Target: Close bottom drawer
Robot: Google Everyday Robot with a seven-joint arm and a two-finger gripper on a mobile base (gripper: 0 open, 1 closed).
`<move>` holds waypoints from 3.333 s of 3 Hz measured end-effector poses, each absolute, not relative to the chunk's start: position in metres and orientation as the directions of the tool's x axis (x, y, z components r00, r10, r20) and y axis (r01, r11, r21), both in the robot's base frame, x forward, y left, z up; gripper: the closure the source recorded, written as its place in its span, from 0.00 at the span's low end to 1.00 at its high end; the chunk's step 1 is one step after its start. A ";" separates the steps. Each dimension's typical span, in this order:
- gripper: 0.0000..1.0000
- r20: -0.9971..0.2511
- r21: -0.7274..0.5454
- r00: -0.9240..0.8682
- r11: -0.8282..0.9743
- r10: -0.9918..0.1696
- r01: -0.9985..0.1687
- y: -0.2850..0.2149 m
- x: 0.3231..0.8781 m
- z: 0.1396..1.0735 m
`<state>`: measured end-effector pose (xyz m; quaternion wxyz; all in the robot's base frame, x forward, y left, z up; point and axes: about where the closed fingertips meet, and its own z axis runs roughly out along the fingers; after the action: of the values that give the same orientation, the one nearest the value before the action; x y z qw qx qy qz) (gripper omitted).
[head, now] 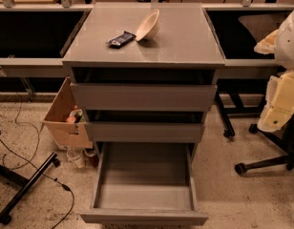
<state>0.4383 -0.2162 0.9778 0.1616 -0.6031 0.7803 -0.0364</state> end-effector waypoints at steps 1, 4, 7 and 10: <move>0.00 -0.208 -0.252 -0.220 0.270 -0.953 -0.929 -0.216 0.438 0.978; 0.00 -0.272 -0.176 -0.180 0.233 -0.945 -0.956 -0.130 0.443 0.814; 0.00 -0.401 0.048 -0.134 0.125 -0.906 -0.991 -0.078 0.415 0.496; 0.00 -0.435 0.126 -0.256 0.223 -0.863 -0.967 -0.040 0.412 0.372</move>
Offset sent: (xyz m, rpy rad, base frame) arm 0.0005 0.0454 -0.0687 0.0515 0.0126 -0.0046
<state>0.4124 -0.0404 0.3724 0.1375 -0.5944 0.7697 0.1878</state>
